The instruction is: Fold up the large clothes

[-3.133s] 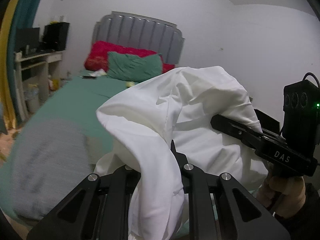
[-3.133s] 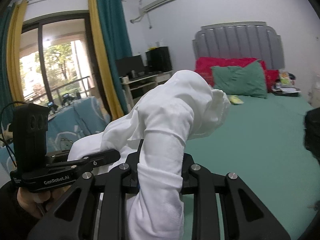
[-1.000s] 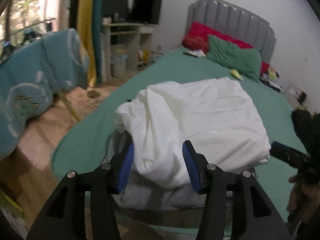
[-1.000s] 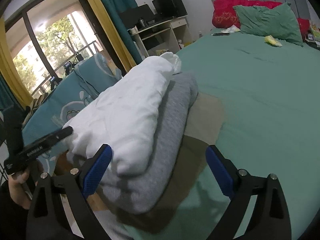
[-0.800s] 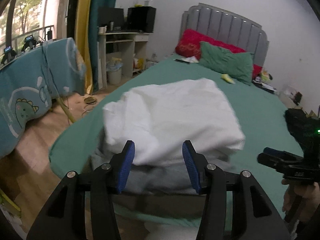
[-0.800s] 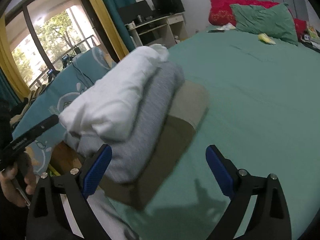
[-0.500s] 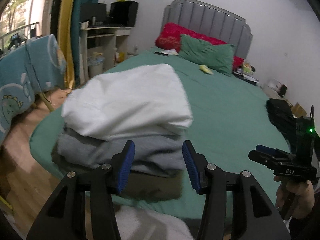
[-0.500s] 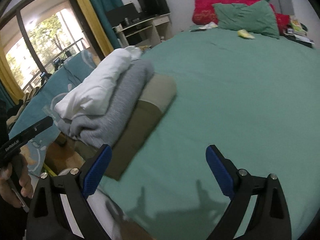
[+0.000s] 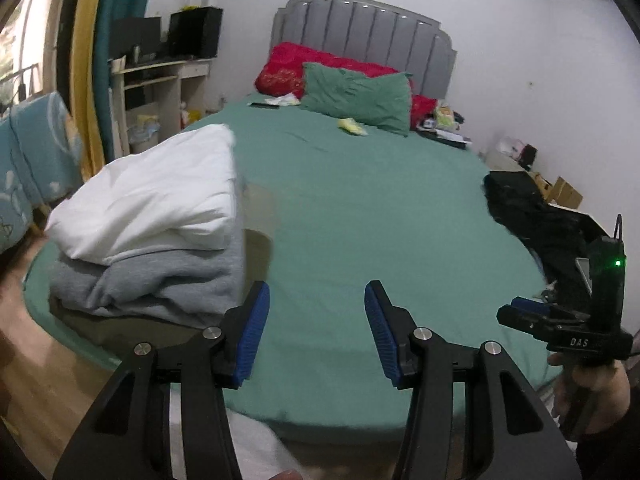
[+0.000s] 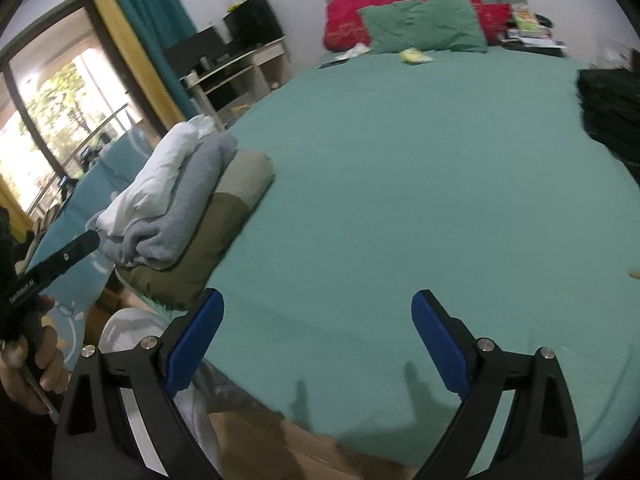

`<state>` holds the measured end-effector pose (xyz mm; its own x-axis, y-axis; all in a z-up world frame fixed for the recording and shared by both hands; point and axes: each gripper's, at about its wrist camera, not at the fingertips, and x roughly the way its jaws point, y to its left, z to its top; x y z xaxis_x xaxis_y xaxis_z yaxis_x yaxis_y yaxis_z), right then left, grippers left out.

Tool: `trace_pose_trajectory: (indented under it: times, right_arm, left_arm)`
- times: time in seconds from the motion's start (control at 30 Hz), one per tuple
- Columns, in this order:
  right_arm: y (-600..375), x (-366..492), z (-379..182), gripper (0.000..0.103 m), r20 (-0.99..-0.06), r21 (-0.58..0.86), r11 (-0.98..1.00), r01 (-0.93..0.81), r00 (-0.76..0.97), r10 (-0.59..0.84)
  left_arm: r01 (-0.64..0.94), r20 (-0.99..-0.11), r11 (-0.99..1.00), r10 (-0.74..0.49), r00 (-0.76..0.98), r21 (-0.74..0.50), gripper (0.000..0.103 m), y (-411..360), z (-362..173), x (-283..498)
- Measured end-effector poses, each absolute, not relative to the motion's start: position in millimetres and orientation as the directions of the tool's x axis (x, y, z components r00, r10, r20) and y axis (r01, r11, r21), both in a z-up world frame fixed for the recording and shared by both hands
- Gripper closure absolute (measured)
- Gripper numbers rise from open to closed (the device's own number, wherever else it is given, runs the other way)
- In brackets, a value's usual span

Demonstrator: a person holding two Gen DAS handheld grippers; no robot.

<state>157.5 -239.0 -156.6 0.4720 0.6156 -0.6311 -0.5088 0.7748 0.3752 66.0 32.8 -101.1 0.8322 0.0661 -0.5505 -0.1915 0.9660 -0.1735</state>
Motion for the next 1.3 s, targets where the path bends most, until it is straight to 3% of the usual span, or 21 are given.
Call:
trace_pose_trajectory:
  times: [0.1, 0.33, 0.4, 0.7, 0.9, 1.3]
  right_arm:
    - [-260.6, 154.2, -148.8, 0.009, -0.625, 0.366, 0.794, -0.486, 0.504, 0.596]
    - [-305.6, 142.9, -118.7, 0.009, -0.598, 0.332, 0.844, -0.421, 0.598, 0.534]
    - [-315.8, 138.6, -109.4, 0.009, -0.586, 0.322, 0.853, -0.41, 0.622, 0.52]
    - [-348.6, 103.3, -53.1, 0.009, -0.481, 0.262, 0.885, -0.385, 0.743, 0.466]
    - [-357.1, 78.8, -15.4, 0.009, -0.402, 0.248, 0.886, -0.393, 0.79, 0.463]
    - [-355.7, 34.4, 38.1, 0.005, -0.275, 0.159, 0.909, -0.385, 0.867, 0.416]
  left_arm:
    - [-0.149, -0.532, 0.969, 0.022, 0.847, -0.196, 0.04, 14.5, -94.7, 66.0]
    - [-0.084, -0.504, 0.99, 0.014, 0.864, -0.117, 0.032, -33.5, -71.4, 70.8]
    - [-0.061, -0.488, 0.991, -0.003, 0.873, -0.115, 0.025, -42.2, -61.5, 69.5]
    - [-0.041, -0.362, 0.99, -0.011, 0.932, -0.137, 0.024, -59.2, -10.1, 51.3]
    - [-0.044, -0.332, 0.989, -0.007, 0.943, -0.145, 0.024, -64.5, 16.5, 39.1]
    - [-0.128, -0.183, 0.99, 0.115, 0.976, -0.062, 0.024, -67.9, 53.7, -1.0]
